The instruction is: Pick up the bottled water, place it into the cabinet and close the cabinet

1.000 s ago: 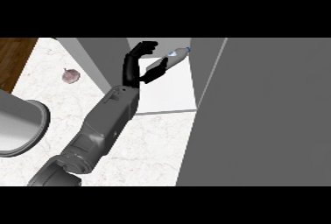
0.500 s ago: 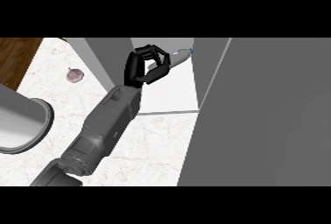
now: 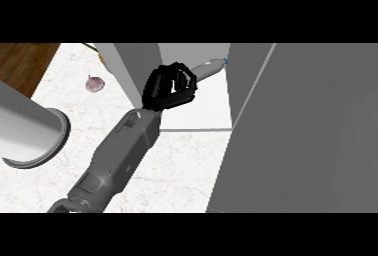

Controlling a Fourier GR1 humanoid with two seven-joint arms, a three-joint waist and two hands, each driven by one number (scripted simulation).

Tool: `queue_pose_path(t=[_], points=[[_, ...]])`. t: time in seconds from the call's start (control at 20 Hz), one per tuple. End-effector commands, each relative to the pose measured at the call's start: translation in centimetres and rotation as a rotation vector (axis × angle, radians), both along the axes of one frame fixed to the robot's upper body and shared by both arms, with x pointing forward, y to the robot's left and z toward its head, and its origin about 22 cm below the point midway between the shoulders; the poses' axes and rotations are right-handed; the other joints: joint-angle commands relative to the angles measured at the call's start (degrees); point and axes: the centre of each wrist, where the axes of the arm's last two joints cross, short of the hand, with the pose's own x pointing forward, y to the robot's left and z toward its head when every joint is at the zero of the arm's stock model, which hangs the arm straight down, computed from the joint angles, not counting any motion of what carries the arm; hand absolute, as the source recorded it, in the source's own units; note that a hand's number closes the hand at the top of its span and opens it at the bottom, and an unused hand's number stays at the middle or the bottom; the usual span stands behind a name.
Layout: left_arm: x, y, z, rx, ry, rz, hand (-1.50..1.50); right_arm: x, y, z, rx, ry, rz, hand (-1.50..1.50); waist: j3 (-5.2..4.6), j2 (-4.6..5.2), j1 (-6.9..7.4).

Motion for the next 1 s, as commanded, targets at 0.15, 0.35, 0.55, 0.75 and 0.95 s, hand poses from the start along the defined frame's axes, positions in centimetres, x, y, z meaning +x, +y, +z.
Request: queue_pose_path(t=[0.15,0.35,0.55,0.75,0.95], points=[[-3.7,2.9,-2.7,-0.109,0.033,0.01,1.5,-1.2,-0.8,1.8,-0.027,-0.041,-0.008,-1.5,-0.01,-1.01,3.16],[-6.0,4.1,-3.3,-0.145,0.055,-0.014,1.5,-1.1,-1.4,2.3,-0.055,-0.047,0.008,-1.5,0.02,-0.88,3.39],[-9.2,5.0,-3.4,-0.146,0.065,-0.047,1.5,-1.0,-1.2,1.7,-0.099,0.005,0.061,1.5,0.05,-1.09,4.59],[-12.9,6.6,-3.3,-0.177,0.059,-0.045,1.5,-1.1,-0.2,1.9,-0.114,0.032,0.241,1.5,0.04,-0.52,4.6],[-16.8,9.2,-3.0,-0.168,0.056,-0.011,1.5,-2.2,0.5,2.6,-0.112,0.024,0.357,1.5,-0.03,-0.76,4.27]])
